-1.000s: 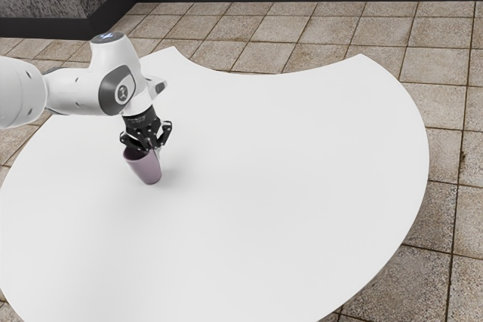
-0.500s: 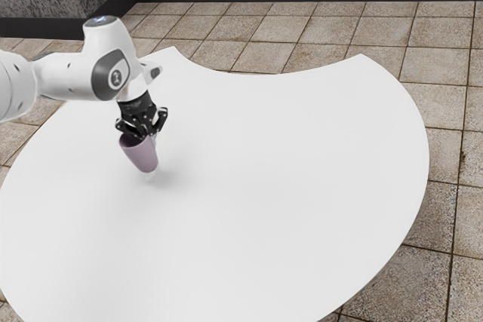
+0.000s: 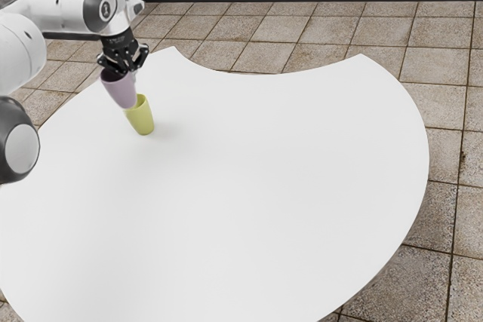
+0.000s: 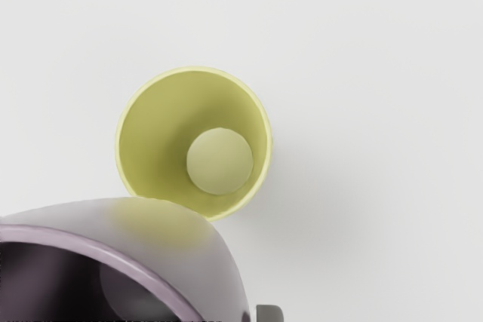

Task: Place the right cup onto the left cup

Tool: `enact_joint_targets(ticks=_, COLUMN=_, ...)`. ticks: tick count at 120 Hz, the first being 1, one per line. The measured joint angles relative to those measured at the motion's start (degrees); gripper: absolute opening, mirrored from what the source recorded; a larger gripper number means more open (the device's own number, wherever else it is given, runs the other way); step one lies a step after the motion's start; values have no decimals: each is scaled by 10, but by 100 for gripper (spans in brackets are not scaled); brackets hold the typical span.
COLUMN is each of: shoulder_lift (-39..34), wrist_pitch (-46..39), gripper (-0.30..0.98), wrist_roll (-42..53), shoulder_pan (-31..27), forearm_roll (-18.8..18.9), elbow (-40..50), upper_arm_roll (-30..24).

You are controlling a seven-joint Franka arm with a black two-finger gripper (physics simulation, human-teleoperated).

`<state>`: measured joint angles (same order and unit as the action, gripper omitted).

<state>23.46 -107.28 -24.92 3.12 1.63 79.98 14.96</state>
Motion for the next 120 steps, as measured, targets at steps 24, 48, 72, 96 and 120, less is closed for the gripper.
enact_joint_targets(ticks=24, shoulder_lift=52, wrist_pitch=27, gripper=-10, wrist_roll=10, shoulder_pan=-19, forearm_roll=-3, elbow=-62, upper_arm_roll=-18)
enact_joint_targets(ticks=48, shoulder_lift=69, wrist_pitch=38, gripper=-10, wrist_roll=18, shoulder_pan=-36, forearm_roll=-4, elbow=-88, upper_arm_roll=-25)
enact_joint_targets(ticks=72, shoulder_lift=121, wrist_pitch=56, gripper=-10, wrist_roll=27, shoulder_pan=-50, forearm_roll=-7, elbow=-154, upper_arm_roll=-23)
enact_joint_targets(ticks=96, shoulder_lift=139, wrist_pitch=66, gripper=-10, wrist_roll=33, shoulder_pan=-55, forearm_roll=-8, elbow=-178, upper_arm_roll=-27)
enact_joint_targets(ticks=120, shoulder_lift=152, wrist_pitch=74, gripper=-10, wrist_roll=37, shoulder_pan=-58, forearm_roll=-9, elbow=-205, upper_arm_roll=-28)
